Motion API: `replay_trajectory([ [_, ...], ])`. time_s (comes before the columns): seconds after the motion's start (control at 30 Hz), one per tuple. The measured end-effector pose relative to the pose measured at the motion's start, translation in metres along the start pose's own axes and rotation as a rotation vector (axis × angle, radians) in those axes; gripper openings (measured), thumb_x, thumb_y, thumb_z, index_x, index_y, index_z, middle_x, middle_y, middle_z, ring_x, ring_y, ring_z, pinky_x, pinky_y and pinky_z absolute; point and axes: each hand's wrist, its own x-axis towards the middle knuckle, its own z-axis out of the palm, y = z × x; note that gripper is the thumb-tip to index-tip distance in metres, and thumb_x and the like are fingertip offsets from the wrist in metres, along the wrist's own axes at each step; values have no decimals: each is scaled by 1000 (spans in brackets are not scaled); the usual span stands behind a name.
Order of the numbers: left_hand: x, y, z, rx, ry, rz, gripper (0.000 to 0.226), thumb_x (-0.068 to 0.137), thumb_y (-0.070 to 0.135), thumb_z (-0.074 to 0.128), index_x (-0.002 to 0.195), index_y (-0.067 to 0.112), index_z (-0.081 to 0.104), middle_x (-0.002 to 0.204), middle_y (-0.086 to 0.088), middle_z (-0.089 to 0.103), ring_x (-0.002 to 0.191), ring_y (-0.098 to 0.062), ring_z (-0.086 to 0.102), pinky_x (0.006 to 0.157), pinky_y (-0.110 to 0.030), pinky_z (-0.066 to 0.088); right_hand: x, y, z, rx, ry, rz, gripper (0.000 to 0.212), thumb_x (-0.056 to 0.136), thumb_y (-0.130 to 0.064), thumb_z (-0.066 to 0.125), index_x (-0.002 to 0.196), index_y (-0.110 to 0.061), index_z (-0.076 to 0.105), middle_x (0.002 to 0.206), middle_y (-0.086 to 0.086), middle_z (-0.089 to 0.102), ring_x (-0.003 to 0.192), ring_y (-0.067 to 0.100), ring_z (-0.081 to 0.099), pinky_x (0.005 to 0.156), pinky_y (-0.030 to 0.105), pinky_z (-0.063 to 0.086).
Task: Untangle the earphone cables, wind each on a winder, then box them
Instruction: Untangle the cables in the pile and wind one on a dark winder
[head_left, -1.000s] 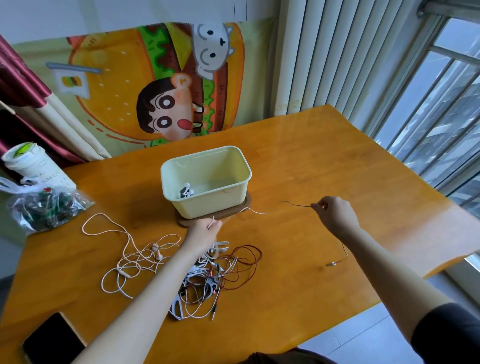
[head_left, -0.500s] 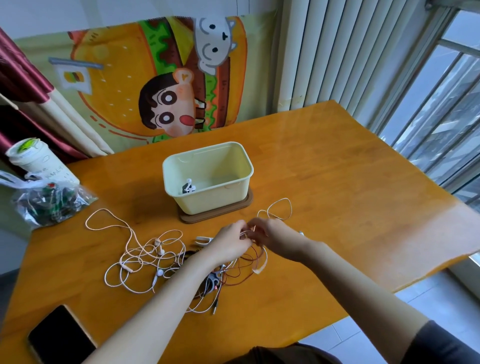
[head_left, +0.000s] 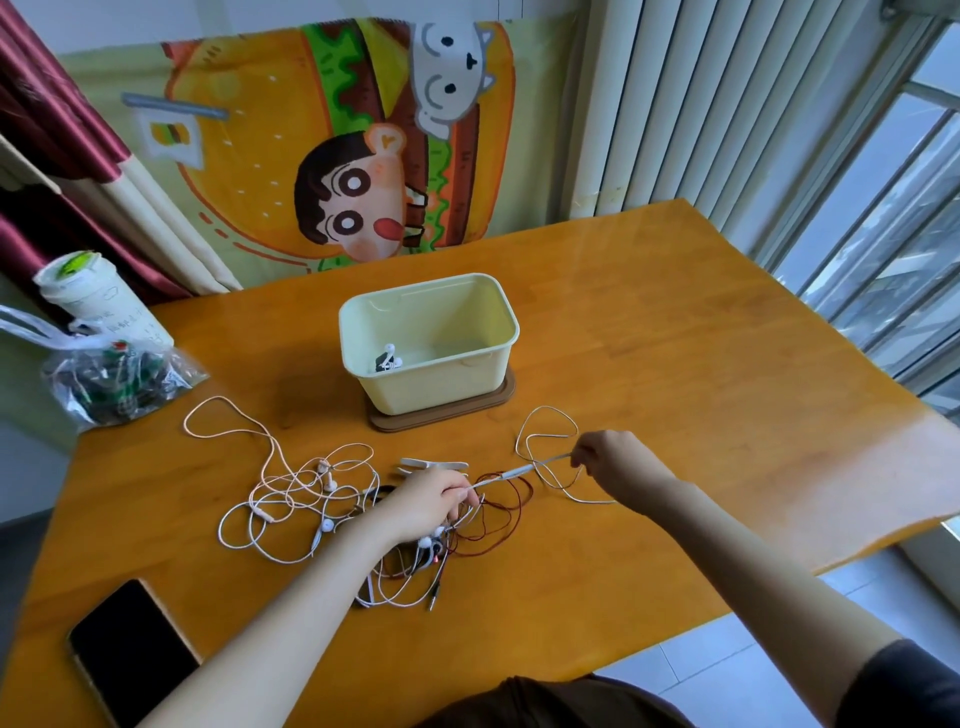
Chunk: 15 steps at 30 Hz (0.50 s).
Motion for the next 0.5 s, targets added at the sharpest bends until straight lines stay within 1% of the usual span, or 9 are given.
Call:
replay_trajectory([
  [0.03, 0, 0, 1, 13, 2, 6, 29, 102, 15, 37, 102, 17, 66, 74, 4, 54, 67, -9, 51, 61, -18, 42, -1, -3, 2, -66, -38, -24, 24, 96, -18, 51, 117, -13, 62, 110, 7, 60, 99, 24, 55, 81, 29, 44],
  [0.1, 0, 3, 4, 10, 5, 23, 28, 101, 18, 40, 103, 18, 67, 74, 4, 55, 66, -13, 50, 60, -23, 41, -5, -19, 8, -95, -123, -138, 49, 91, -26, 60, 137, -17, 44, 136, 8, 45, 126, 26, 41, 103, 33, 37],
  [0.17, 1, 9, 7, 19, 11, 53, 26, 101, 20, 41, 107, 17, 67, 74, 4, 55, 61, -12, 49, 54, -19, 38, -12, -43, 14, 22, -203, -262, 63, 88, -30, 63, 142, -18, 35, 142, 5, 41, 132, 22, 36, 107, 32, 33],
  [0.23, 0, 15, 8, 48, 16, 70, 26, 101, 17, 41, 112, 16, 65, 81, 3, 59, 62, -9, 51, 52, -15, 38, -17, -66, 24, 105, -250, -348, 54, 90, -29, 61, 137, -14, 39, 133, 6, 52, 121, 22, 48, 97, 29, 40],
  [0.3, -1, 16, 8, 43, 20, 70, 28, 99, 10, 39, 113, 15, 63, 94, -3, 64, 76, -14, 60, 65, -24, 49, -16, -78, 32, 172, -274, -365, 38, 94, -22, 55, 128, -9, 44, 118, 10, 60, 104, 23, 58, 84, 29, 45],
  [0.33, -1, 15, 7, 17, 26, 62, 28, 99, 9, 38, 110, 13, 64, 95, -6, 65, 78, -17, 60, 69, -29, 49, -14, -81, 36, 198, -277, -352, 30, 96, -17, 51, 124, -7, 46, 111, 11, 63, 98, 23, 59, 78, 29, 46],
  [0.4, -4, 9, 4, -57, 57, 49, 24, 100, 14, 40, 102, 10, 64, 87, -6, 65, 71, -18, 56, 64, -31, 43, -11, -81, 40, 211, -267, -331, 20, 98, -14, 45, 116, -6, 49, 97, 10, 64, 86, 22, 61, 70, 25, 45],
  [0.47, -6, 0, 2, -93, 92, 20, 16, 100, 22, 45, 100, 15, 58, 85, -1, 62, 70, -14, 53, 62, -27, 41, -10, -79, 41, 162, -220, -343, 21, 100, -15, 42, 117, -8, 53, 84, 3, 61, 73, 15, 57, 60, 16, 41],
  [0.5, -7, -5, 1, -83, 104, 12, 11, 99, 24, 47, 99, 17, 55, 87, 0, 61, 72, -12, 53, 64, -24, 41, -9, -78, 41, 138, -200, -352, 23, 100, -15, 41, 118, -9, 54, 82, 1, 60, 71, 13, 56, 59, 14, 40],
])
